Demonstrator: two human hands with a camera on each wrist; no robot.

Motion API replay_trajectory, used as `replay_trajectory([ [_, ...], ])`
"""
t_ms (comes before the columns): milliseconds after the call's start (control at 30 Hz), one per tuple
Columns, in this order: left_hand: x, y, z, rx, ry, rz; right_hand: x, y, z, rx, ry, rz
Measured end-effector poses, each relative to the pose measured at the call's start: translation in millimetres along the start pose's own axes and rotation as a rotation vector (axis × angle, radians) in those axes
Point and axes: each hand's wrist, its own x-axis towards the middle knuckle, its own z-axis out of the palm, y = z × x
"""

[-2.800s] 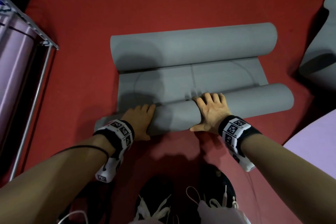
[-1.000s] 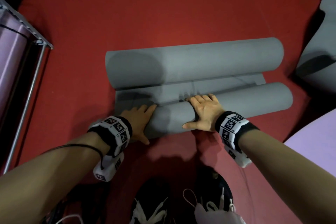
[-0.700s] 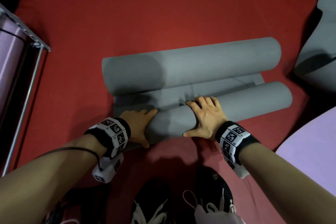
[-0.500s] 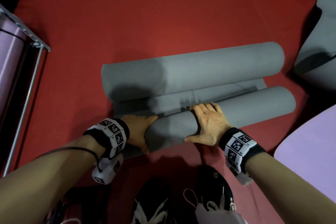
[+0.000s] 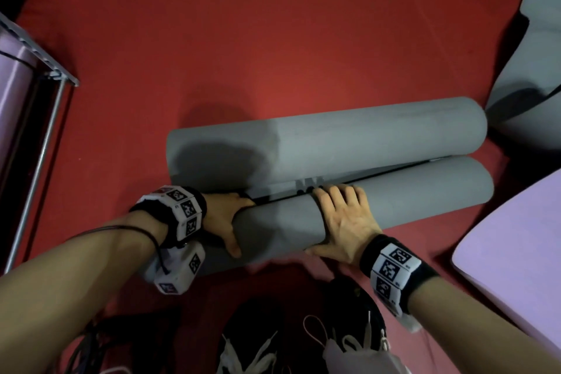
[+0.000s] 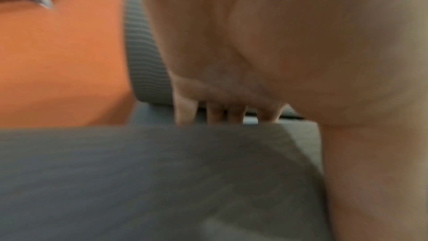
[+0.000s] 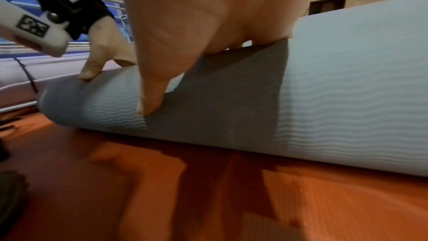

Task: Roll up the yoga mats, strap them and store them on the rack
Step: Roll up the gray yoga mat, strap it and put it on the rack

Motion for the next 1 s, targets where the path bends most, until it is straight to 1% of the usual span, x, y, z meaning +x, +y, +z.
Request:
replay_trajectory([
  [100, -12, -11, -10, 0.061, 0.116, -0.038, 16, 9, -11, 0.030, -0.059, -0.031],
  [200, -23, -14, -14, 0.064, 0.251, -0.029, 32, 16, -22, 0.111, -0.094, -0.077],
  [267, -28, -13, -9, 0.069, 0.307, -0.011, 40, 19, -27, 0.156, -0.112, -0.089],
  [333, -30, -9, 1, 0.149, 0.335, 0.009, 44, 20, -29, 0.159, -0.132, -0.096],
  [400, -29, -2, 15, 0.269, 0.312, 0.003, 44, 22, -28, 0.145, -0.135, -0.106],
  [500, -19, 8, 30, 0.382, 0.238, -0.087, 46, 23, -25, 0.143, -0.102, -0.127],
  [567, -10, 8, 33, 0.356, 0.254, -0.125, 48, 24, -22, 0.110, -0.071, -0.126],
  [633, -6, 4, 30, 0.325, 0.272, -0.129, 49, 24, -21, 0.027, -0.054, -0.103],
  [733, -5, -3, 20, 0.336, 0.273, -0.123, 45, 21, -20, -0.035, -0.025, -0.021],
  [867, -5, -7, 7, 0.350, 0.251, -0.134, 29, 6, -11, 0.015, 0.172, 0.041],
  [900, -4, -9, 5, 0.344, 0.245, -0.138, 27, 3, -7, 0.044, 0.189, 0.047],
  [933, -4, -10, 4, 0.334, 0.239, -0.146, 26, 1, -5, 0.070, 0.190, 0.052],
  [1000, -4, -12, 1, 0.336, 0.222, -0.169, 27, 4, -5, 0.098, 0.122, 0.055],
])
